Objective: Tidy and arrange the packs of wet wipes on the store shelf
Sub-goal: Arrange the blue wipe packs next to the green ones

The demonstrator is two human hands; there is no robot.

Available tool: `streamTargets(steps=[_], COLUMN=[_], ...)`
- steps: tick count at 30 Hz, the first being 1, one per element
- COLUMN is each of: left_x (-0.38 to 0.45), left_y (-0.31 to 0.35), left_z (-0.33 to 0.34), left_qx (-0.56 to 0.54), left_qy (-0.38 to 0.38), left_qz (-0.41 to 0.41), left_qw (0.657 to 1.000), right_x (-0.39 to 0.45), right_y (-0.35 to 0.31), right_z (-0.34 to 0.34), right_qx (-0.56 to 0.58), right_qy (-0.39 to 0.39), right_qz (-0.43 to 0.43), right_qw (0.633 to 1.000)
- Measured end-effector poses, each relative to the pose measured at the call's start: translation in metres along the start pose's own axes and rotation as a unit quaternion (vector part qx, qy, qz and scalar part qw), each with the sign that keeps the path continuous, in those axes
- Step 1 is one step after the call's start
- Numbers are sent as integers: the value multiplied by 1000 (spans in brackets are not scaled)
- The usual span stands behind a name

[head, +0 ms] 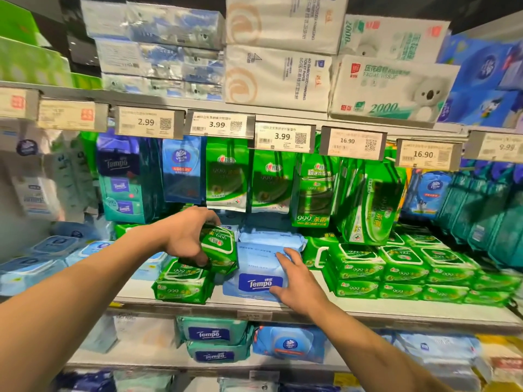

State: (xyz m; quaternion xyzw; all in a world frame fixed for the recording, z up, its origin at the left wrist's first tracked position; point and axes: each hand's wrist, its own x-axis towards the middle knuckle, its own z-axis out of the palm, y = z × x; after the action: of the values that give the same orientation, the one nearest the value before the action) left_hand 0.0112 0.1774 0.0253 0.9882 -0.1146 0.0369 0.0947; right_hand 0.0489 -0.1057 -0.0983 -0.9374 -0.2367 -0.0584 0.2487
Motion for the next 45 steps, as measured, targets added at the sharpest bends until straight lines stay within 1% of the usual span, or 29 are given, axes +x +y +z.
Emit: streamTargets(steps=[6, 9, 11, 14, 18, 21, 25, 29, 31, 33, 36, 40, 42, 45], left_x=[0, 7, 14, 28, 49, 61, 67, 57, 46, 32, 14, -2, -4, -1], left_y=[11, 29, 43, 68, 110, 135, 146, 122, 96, 64, 18, -19, -25, -23], left_z=[-4, 3, 11, 24, 43, 57, 72, 68, 61, 56, 57, 66, 68, 66], left_qx=[-77, -78, -69, -63, -88, -107, -95, -119, -106, -98, -93, -111, -109, -87], left_qy=[24, 13, 12, 22, 22, 15, 15, 26, 25, 28, 37, 57, 58, 36], left_qz=[12, 37, 58, 88, 124, 141, 159, 135, 120, 88, 31, -11, -14, -4], left_qw=[997, 996, 996, 994, 988, 984, 983, 983, 987, 991, 995, 992, 992, 996], right_x=[7, 3, -3, -12, -26, -26, -24, -20, -18, -17, -15, -15, -15, -13], right_y=[-17, -18, -12, 3, 9, 15, 24, 40, 49, 55, 56, 51, 48, 46], right_z=[13, 8, -9, -50, -96, -99, -89, -76, -74, -73, -71, -63, -55, -43], right_qx=[27, 85, 108, 81, 4, -45, -49, -65, -59, -64, -110, -207, -250, -268], right_qy=[3, -14, -35, -44, -49, -66, -65, -89, -94, -94, -115, -116, -138, -149], right_qz=[-4, -7, 0, 3, -40, -51, -30, 0, 22, 36, 45, 40, 33, 37], right_qw=[1000, 996, 994, 996, 998, 996, 996, 994, 994, 993, 986, 971, 958, 951])
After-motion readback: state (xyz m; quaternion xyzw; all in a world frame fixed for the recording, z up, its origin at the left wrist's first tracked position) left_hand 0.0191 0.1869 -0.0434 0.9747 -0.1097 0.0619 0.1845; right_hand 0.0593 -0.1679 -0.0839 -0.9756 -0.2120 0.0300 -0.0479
